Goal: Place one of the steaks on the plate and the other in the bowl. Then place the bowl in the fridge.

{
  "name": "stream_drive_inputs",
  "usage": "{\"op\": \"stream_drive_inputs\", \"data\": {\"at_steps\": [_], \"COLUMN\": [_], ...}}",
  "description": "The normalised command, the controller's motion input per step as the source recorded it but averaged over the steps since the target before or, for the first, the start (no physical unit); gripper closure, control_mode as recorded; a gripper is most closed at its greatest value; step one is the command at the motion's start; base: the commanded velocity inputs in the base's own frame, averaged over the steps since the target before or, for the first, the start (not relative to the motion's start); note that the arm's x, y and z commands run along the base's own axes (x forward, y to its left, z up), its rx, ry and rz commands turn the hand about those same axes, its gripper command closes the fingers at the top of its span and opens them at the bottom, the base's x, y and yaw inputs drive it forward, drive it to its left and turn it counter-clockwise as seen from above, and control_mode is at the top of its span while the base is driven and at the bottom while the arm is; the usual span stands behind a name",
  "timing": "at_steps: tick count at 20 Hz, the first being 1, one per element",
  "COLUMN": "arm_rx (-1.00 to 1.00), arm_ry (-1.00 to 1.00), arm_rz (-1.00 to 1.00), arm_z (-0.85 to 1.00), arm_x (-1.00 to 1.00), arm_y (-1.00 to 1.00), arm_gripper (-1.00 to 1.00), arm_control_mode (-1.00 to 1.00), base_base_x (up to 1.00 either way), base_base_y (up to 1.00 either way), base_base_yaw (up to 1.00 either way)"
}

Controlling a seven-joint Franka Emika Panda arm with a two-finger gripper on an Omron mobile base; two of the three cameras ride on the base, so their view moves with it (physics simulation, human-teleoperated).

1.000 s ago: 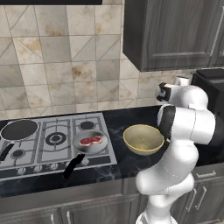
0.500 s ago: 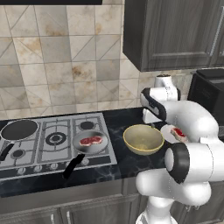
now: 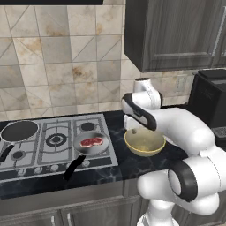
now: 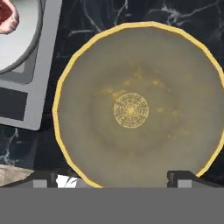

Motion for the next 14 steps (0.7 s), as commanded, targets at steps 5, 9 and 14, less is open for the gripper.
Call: {"op": "stream_drive_inputs", "data": {"at_steps": [5, 9, 14], "arm_rx": [-0.11, -0.03, -0.01], "arm_ry": [0.0, 0.07, 0.08], "arm_rz": [0.43, 0.49, 0.27], "arm_z": [-0.01, 0.0, -0.04], "arm_x": [0.27, 0.72, 1.0], "arm_y": [0.92, 0.81, 0.72], "arm_gripper": [-1.0, -1.0, -1.0], "arm_control_mode": [-1.0, -1.0, -1.0], "base_base_x": [0.0, 0.0, 0.0], "base_base_y": [0.0, 0.0, 0.0], "base_base_yaw": [0.0, 0.0, 0.0]}}
